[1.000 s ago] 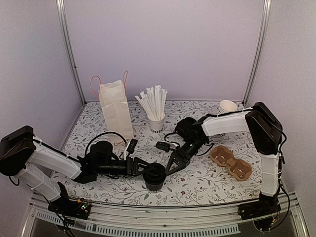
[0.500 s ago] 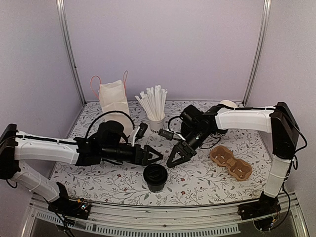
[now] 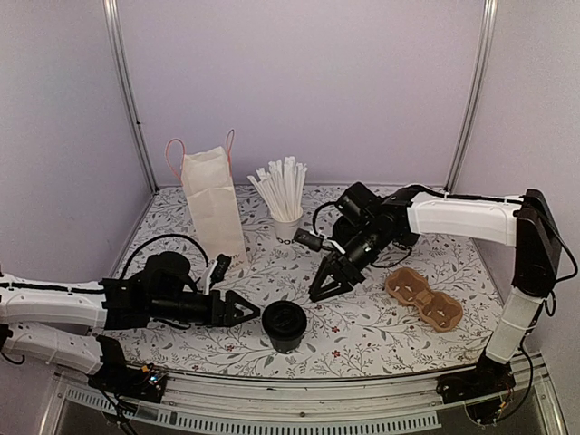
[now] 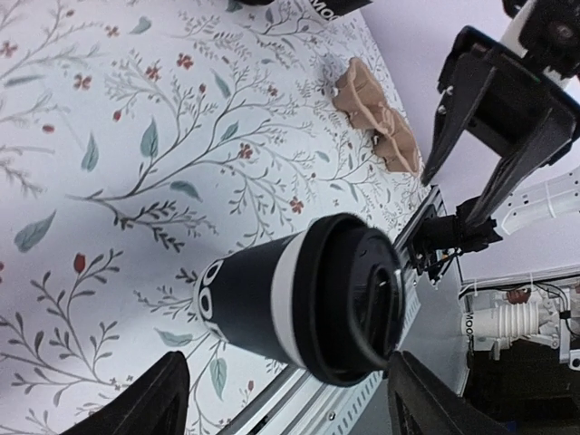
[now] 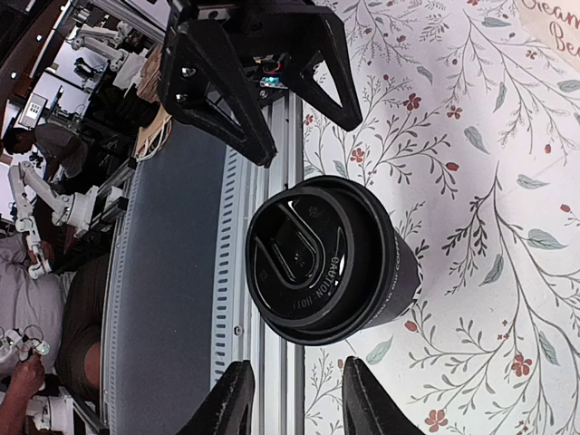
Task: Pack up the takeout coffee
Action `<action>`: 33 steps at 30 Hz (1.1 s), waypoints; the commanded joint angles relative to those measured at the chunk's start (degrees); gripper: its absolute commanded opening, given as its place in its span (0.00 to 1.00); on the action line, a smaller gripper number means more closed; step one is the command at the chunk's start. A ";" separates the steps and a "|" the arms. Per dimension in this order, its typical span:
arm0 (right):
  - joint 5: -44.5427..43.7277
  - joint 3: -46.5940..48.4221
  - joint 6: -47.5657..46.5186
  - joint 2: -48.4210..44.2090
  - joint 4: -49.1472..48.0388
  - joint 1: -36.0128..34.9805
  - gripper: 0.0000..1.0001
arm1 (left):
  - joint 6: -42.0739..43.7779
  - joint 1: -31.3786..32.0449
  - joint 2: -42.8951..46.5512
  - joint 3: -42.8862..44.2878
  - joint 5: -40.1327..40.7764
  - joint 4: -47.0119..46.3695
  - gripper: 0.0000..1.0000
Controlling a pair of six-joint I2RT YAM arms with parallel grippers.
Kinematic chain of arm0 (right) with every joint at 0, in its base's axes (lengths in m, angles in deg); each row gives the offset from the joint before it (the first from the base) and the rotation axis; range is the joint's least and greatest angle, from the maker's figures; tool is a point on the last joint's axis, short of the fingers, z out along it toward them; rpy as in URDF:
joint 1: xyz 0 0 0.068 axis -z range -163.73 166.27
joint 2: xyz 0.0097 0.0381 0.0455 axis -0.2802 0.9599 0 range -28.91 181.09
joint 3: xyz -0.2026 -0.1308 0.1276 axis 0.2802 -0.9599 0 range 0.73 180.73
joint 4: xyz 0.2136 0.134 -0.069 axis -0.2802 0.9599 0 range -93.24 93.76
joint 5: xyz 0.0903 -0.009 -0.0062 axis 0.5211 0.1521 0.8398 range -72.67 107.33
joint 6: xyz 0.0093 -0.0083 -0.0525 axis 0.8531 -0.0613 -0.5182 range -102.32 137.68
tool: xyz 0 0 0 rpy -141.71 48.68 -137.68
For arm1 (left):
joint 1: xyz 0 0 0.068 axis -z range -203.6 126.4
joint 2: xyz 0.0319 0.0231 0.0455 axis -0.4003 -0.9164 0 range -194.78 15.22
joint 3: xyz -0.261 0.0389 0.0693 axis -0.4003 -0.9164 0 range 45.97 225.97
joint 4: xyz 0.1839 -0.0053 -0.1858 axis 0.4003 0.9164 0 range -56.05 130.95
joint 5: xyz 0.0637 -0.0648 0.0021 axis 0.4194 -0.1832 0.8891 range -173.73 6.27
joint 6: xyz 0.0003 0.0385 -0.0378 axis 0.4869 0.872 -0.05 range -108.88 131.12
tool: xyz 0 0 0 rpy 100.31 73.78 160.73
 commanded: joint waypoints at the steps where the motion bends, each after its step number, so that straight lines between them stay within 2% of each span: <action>1: 2.31 -2.59 0.73 1.32 -1.79 -0.26 0.35 | -5.81 0.14 1.92 -5.16 -0.60 -9.06 0.77; 3: 3.54 -2.90 1.21 2.13 -1.69 -0.33 0.35 | -5.12 0.15 1.07 -4.75 -0.57 -10.83 0.79; 6: 5.29 -3.00 0.56 2.86 -0.45 -0.53 0.41 | -2.79 0.13 -1.79 -2.48 -0.68 -10.93 0.81; 12: 5.15 -5.47 -1.62 3.08 0.18 -2.53 0.46 | -1.34 0.10 -7.45 -0.45 -1.49 -13.66 0.81; 19: 4.61 -2.22 -1.78 6.46 1.69 -2.82 0.40 | -0.31 0.69 -10.63 0.97 -2.38 -14.45 0.78; 33: 0.03 10.39 0.58 13.46 2.73 -0.04 0.31 | -2.96 8.23 -6.70 0.43 3.46 -7.77 0.78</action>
